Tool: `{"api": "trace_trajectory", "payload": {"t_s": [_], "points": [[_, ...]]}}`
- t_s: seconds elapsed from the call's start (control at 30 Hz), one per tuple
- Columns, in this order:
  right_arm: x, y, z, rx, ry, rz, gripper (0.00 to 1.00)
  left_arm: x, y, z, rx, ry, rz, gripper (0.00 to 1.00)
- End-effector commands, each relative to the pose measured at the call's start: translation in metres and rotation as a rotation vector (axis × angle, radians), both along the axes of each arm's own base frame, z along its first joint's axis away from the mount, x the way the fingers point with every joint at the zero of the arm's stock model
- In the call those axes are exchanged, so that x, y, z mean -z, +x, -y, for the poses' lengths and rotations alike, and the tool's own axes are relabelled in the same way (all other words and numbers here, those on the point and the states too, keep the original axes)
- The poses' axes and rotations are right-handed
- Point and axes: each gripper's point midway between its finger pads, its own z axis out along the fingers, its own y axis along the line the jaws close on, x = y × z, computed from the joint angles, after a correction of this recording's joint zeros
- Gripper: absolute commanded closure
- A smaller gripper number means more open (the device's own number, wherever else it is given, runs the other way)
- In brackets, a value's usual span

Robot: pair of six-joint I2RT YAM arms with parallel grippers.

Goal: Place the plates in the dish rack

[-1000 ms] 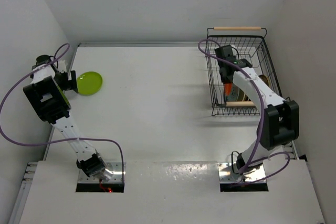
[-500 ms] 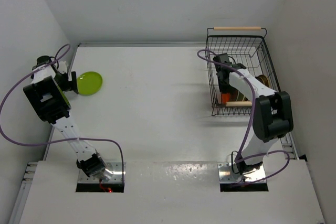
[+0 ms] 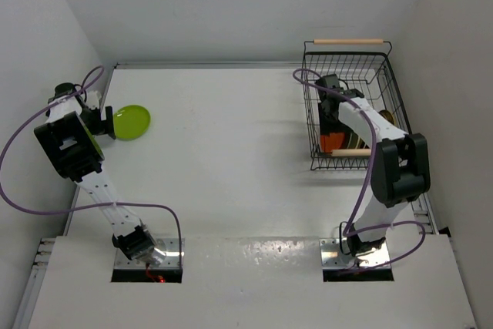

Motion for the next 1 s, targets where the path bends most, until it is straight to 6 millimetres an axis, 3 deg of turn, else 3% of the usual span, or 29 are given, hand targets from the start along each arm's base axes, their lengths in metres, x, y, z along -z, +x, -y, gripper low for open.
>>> {"api": "trace_trajectory", "payload": {"t_s": [0.0,0.27,0.53,0.67,0.97], "points": [[-0.038,0.016,0.008,0.007,-0.036,0.091,0.44,-0.012,0.003,-0.003,0.008,0.025,0.027,0.03],[-0.078,0.021,0.003,-0.021,-0.016,0.175,0.29,0.0,0.007,-0.003,0.024,0.003,0.018,0.03],[-0.096,0.022,0.0,-0.037,-0.016,0.207,0.29,-0.005,0.017,-0.003,0.034,-0.006,0.051,0.03],[-0.1,0.021,-0.001,-0.035,-0.011,0.217,0.29,0.004,0.017,-0.001,0.037,-0.024,0.04,0.04],[-0.13,0.02,-0.012,-0.077,-0.013,0.284,0.29,0.009,0.035,0.008,0.061,-0.109,0.081,0.05]]}}
